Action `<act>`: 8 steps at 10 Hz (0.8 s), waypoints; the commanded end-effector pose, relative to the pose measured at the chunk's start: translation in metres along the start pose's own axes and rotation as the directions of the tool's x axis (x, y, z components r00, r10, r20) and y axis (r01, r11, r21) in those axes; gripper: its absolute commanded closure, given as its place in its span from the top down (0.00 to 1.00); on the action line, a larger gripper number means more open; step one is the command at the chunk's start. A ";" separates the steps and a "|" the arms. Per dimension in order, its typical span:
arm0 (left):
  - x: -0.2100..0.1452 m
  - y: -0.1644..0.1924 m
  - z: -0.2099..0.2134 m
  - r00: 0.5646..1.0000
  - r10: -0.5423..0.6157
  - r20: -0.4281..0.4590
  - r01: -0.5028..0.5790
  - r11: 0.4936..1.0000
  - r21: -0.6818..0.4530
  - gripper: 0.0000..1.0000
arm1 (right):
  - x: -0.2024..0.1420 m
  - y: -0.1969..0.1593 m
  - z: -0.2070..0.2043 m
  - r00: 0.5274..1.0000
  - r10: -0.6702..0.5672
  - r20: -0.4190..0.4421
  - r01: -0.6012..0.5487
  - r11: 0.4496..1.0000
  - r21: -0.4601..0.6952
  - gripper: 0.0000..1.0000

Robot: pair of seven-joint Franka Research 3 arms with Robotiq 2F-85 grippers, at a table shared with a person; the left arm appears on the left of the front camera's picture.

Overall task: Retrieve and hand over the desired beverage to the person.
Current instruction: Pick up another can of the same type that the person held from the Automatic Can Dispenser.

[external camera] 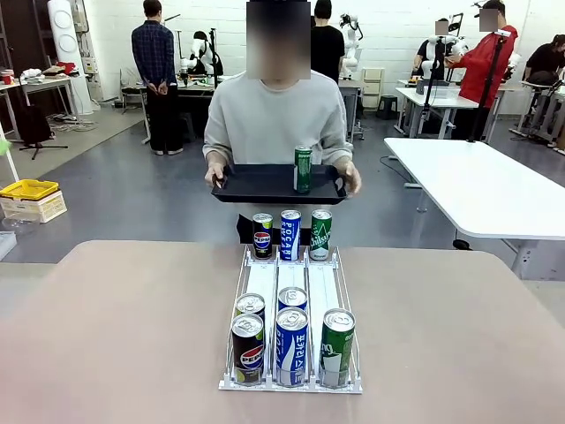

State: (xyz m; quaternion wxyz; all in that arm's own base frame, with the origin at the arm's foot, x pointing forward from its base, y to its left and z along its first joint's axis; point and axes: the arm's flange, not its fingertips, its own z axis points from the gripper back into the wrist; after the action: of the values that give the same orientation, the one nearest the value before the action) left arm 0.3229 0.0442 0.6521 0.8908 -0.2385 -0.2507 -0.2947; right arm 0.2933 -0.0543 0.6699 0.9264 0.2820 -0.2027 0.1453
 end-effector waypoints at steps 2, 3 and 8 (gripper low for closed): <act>0.090 -0.123 -0.072 0.935 -0.141 -0.326 0.156 0.988 0.019 1.00 | 0.001 0.001 -0.001 1.000 0.000 0.002 0.000 1.000 0.018 1.00; 0.108 -0.169 -0.095 0.914 -0.119 -0.387 0.141 0.990 0.028 1.00 | 0.001 0.001 -0.001 1.000 0.000 0.002 0.000 1.000 0.018 1.00; 0.133 -0.290 -0.250 0.854 0.307 -0.419 -0.130 0.907 0.400 1.00 | 0.001 0.001 -0.001 1.000 0.000 0.002 0.000 1.000 0.018 1.00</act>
State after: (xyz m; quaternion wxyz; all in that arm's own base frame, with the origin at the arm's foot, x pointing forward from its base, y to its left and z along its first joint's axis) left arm 0.2899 -0.3482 0.6172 0.9705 -0.0197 -0.0538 -0.2342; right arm 0.2937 -0.0539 0.6702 0.9263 0.2822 -0.2025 0.1459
